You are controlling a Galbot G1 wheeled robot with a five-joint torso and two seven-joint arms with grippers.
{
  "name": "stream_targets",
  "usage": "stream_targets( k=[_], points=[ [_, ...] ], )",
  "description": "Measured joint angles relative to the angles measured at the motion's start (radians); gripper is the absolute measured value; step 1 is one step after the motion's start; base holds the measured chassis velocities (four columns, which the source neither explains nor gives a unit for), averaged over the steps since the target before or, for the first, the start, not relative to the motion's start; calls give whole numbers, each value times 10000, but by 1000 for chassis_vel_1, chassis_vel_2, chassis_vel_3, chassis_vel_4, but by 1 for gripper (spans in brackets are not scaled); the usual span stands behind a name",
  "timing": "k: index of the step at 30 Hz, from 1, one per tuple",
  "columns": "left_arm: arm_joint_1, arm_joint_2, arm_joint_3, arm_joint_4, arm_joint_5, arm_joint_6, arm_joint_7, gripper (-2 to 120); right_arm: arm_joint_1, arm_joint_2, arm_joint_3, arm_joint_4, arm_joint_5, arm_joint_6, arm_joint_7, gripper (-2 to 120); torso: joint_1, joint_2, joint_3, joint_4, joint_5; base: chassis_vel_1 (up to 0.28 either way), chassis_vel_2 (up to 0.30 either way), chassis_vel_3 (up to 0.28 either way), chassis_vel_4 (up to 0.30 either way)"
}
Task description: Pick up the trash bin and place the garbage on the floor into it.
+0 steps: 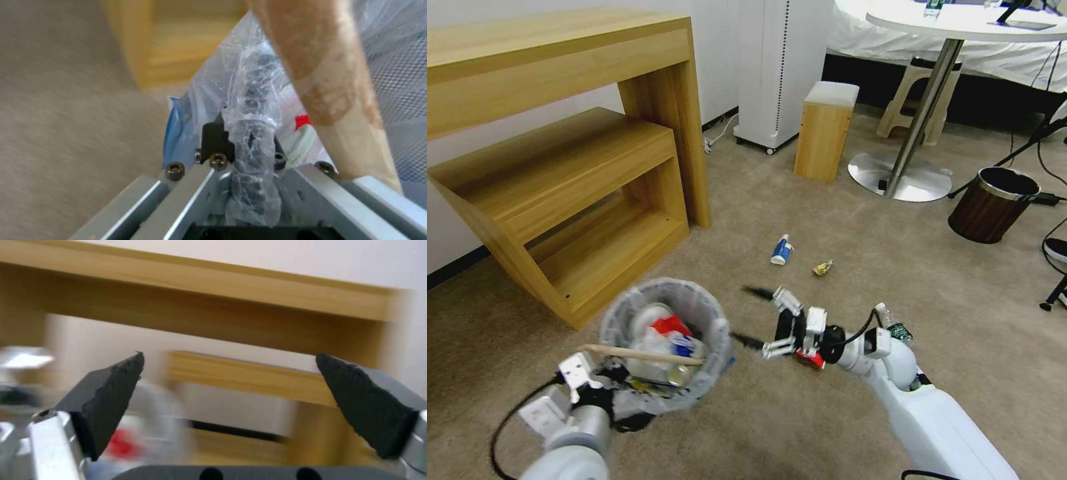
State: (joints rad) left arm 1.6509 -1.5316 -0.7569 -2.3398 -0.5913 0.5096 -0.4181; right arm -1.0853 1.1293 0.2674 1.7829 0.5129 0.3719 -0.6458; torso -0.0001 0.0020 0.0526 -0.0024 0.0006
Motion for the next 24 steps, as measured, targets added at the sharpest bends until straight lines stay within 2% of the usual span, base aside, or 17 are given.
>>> stream_targets(
  k=[1,2,3,5,8,12,17,20,24],
  points=[
    [-53,73,-296,58,-85,103,-37,1,-177,58,203,168,-698,-140,1397,100,0,0,0,1,0,0,0,0,0],
    [-53,73,-296,58,-85,103,-37,1,-177,58,203,168,-698,-140,1397,100,0,0,0,1,0,0,0,0,0],
    [-92,118,-517,104,-138,240,-99,1,-313,149,365,226,-1312,-164,2423,100,0,0,0,-2,0,0,0,0,0],
    [-152,191,-811,189,-163,555,-263,1,-543,279,540,266,-2112,-70,3741,100,1,0,0,-2,1,0,0,0,0],
    [-194,260,-1021,247,-252,882,-433,1,-817,339,726,306,-2417,64,4344,100,1,0,0,1,0,0,0,0,0],
    [-268,308,-1234,285,-547,1160,-558,1,-1277,358,1036,366,-2638,114,4593,100,1,0,0,-2,1,0,0,0,0],
    [-295,316,-1417,288,-855,1253,-611,1,-1699,500,1391,497,-2722,-145,5002,100,1,0,0,0,2,0,0,0,0],
    [-380,317,-1712,341,-1200,1262,-612,1,-2088,744,1697,530,-2614,-23,5782,100,0,0,-1,-1,3,0,0,0,0],
    [-453,354,-2031,372,-1541,1263,-615,1,-2432,1025,2009,568,-2562,116,5857,100,1,0,0,-1,2,0,0,0,0]
  ],
)
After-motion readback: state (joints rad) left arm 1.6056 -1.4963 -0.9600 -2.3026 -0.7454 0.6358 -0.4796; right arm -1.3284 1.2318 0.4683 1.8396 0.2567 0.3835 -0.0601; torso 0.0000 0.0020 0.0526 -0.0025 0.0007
